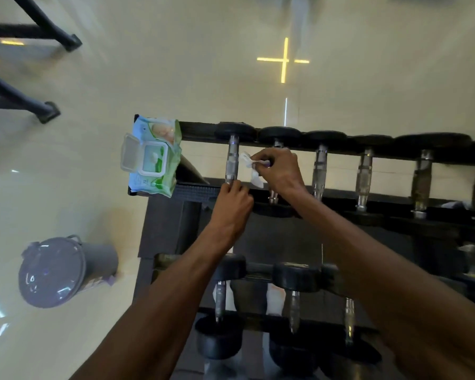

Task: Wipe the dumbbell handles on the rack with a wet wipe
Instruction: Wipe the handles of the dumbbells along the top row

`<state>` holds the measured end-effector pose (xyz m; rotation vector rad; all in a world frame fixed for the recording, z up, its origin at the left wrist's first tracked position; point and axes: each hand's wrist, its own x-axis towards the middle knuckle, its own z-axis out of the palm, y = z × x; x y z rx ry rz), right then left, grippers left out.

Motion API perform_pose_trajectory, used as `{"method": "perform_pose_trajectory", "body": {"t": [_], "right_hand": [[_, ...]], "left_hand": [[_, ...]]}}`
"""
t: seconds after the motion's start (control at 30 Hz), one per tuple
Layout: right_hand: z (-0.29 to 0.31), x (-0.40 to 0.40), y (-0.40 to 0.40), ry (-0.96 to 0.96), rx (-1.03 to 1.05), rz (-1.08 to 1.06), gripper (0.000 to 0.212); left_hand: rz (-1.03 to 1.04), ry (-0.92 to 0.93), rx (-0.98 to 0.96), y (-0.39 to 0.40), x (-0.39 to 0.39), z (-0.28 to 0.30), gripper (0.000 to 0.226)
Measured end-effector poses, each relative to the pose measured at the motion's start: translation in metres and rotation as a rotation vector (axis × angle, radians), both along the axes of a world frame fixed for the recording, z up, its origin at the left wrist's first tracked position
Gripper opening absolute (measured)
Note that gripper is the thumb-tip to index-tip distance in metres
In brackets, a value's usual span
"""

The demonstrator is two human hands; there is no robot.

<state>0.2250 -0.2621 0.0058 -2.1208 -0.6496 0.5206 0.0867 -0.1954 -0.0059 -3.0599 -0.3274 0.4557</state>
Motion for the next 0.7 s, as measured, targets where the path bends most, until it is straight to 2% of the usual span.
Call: {"method": "perform_pose_trajectory", "body": {"t": [0.07, 0.17, 0.2, 0.27, 0.47, 0.6, 0.7], "right_hand": [[-0.001, 0.001, 0.0, 0.003, -0.006, 0.02, 0.013], [-0.003, -0.001, -0.001, -0.013, 0.001, 0.076, 0.012], [-0.004, -0.002, 0.0, -0.016, 0.0, 0.093, 0.012], [-0.004, -0.006, 0.004, -0.015, -0.005, 0.122, 0.014], [-0.004, -0.021, 0.024, -0.157, -0.059, 0.252, 0.027], [-0.008, -0.029, 0.026, -0.305, -0.075, 0.428, 0.023], [-0.008, -0.041, 0.022, -0.405, -0.184, 0.75, 0.015]], "left_hand": [[0.089, -0.194, -0.112, 0.004, -0.015, -0.009, 0.035], [0.419, -0.574, -0.557, 0.008, -0.044, -0.015, 0.04], [0.52, -0.654, -0.68, 0.008, -0.05, -0.014, 0.038], [0.633, -0.702, -0.792, 0.011, -0.053, -0.01, 0.032], [0.544, -0.686, -0.814, 0.003, -0.056, -0.006, 0.032], [0.759, -0.74, -0.71, -0.009, -0.067, -0.012, 0.04], [0.865, -0.79, -0.741, -0.013, -0.071, -0.009, 0.042]]}}
